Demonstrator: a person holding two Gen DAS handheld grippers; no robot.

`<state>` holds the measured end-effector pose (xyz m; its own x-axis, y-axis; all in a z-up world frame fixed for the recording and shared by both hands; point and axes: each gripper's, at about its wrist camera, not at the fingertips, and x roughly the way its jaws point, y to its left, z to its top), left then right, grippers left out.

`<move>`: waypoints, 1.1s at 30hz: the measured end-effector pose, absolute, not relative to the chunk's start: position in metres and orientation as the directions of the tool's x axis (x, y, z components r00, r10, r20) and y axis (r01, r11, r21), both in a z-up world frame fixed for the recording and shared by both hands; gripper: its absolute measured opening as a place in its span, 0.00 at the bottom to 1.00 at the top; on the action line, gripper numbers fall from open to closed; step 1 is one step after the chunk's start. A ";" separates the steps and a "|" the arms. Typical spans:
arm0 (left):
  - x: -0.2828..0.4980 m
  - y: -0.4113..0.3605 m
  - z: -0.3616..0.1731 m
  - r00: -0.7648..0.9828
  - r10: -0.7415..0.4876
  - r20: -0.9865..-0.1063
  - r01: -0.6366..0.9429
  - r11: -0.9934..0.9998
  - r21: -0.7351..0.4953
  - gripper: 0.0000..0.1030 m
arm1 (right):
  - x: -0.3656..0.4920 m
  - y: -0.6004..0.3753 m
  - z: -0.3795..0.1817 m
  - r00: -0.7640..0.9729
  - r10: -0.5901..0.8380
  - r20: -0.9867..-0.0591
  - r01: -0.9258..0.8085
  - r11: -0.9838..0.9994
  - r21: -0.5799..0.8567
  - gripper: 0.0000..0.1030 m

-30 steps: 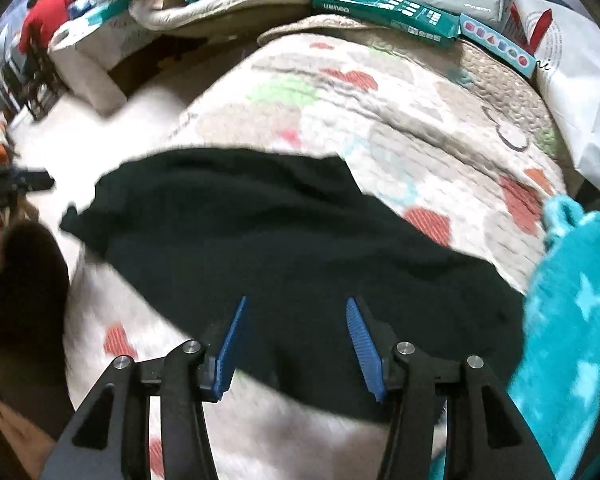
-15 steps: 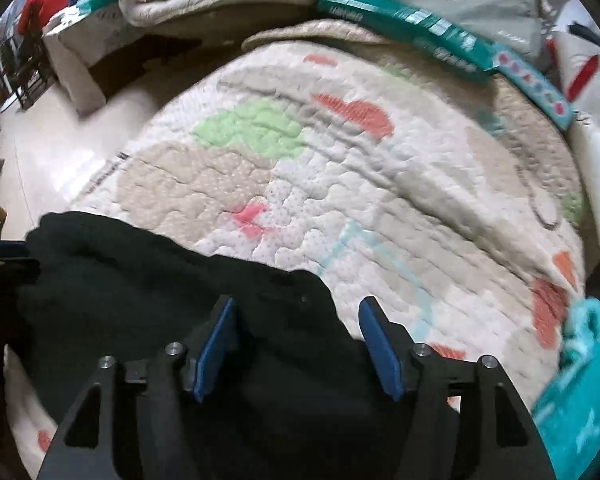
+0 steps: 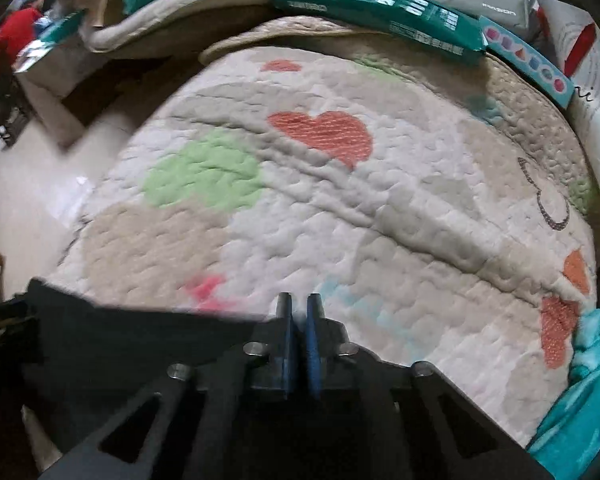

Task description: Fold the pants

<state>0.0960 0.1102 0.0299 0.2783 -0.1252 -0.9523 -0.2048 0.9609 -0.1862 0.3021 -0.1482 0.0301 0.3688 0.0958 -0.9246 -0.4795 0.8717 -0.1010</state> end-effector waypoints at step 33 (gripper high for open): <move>0.005 0.287 0.059 0.560 -0.133 -0.818 -0.570 0.655 -0.497 0.48 | 0.140 0.118 -0.009 0.165 0.143 -0.976 -0.919 0.381 -0.099 0.23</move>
